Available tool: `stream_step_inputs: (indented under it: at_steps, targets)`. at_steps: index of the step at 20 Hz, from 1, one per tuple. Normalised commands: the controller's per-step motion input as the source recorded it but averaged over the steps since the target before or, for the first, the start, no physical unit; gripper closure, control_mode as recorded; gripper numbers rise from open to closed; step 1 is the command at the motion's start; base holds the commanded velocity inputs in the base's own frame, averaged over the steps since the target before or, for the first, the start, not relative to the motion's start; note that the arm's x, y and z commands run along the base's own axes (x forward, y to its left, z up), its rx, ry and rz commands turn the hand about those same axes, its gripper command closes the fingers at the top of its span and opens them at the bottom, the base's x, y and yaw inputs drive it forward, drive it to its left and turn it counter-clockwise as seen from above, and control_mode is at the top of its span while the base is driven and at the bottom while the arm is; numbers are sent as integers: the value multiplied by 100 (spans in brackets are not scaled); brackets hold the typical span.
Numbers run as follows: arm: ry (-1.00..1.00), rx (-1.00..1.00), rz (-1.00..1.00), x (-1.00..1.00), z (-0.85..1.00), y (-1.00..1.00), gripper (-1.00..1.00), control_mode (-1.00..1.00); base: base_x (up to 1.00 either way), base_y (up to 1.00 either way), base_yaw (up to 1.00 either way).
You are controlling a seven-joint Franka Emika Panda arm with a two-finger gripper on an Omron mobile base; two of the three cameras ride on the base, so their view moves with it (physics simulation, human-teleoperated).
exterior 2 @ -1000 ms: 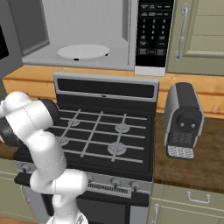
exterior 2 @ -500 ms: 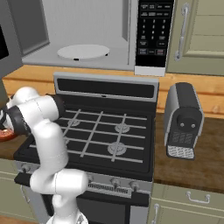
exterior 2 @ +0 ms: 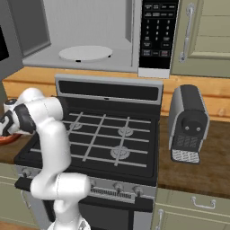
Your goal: Open the microwave, place the bowl with waffle inside the microwave, then close the microwave door and turn it on.
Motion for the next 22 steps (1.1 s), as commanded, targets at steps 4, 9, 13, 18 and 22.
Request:
stream_step_inputs:
  at_steps: [4,9,13,18,22]
  targets:
    - [0,-5,0,8,-9,16,100,-100,0,0,0]
    - [0,0,0,28,0,-6,100,-100,0,0,0]
    - [10,6,-1,55,0,-39,100,-100,0,0,0]
    - [16,25,-15,64,2,-98,100,-100,0,0,0]
    - [0,50,-31,7,34,-100,100,-100,0,0,0]
